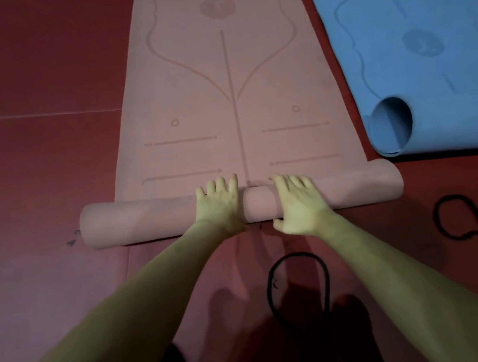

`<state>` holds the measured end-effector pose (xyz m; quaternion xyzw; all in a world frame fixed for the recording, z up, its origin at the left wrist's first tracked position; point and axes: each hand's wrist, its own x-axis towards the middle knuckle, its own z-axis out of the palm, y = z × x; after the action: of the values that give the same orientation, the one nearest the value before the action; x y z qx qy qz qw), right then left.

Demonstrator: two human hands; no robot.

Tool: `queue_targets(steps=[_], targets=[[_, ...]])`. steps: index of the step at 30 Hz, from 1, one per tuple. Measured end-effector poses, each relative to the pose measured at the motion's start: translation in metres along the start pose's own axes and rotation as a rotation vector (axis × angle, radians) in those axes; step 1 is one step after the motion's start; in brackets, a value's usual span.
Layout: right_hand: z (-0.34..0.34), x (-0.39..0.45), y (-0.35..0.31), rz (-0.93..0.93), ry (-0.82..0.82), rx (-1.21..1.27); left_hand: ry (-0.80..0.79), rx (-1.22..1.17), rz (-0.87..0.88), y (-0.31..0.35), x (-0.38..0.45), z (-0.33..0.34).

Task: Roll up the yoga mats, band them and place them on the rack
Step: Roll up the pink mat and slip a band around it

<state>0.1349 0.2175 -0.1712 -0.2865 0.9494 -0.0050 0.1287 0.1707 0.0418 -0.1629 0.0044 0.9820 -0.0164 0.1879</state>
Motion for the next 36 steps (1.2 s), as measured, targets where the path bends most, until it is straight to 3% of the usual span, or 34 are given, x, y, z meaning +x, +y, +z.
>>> queue_targets(steps=[10, 18, 22, 27, 31, 36], targets=[[0.016, -0.018, -0.017, -0.092, -0.069, -0.179, 0.083, 0.035, 0.148, 0.007, -0.027, 0.032], [0.020, -0.031, -0.015, -0.131, -0.009, -0.079, 0.108, 0.101, 0.189, 0.002, -0.032, 0.038], [0.025, -0.033, -0.014, -0.133, 0.074, -0.209, 0.092, 0.099, 0.222, 0.005, -0.032, 0.037], [0.050, -0.043, -0.012, -0.199, 0.220, -0.188, 0.110, -0.091, 0.355, -0.004, -0.042, 0.052], [0.051, -0.043, -0.010, -0.223, 0.192, -0.071, 0.105, -0.254, 0.446, -0.011, -0.040, 0.058], [0.070, -0.043, -0.007, -0.289, 0.223, 0.002, 0.052, -0.225, 0.443, -0.008, -0.036, 0.072]])
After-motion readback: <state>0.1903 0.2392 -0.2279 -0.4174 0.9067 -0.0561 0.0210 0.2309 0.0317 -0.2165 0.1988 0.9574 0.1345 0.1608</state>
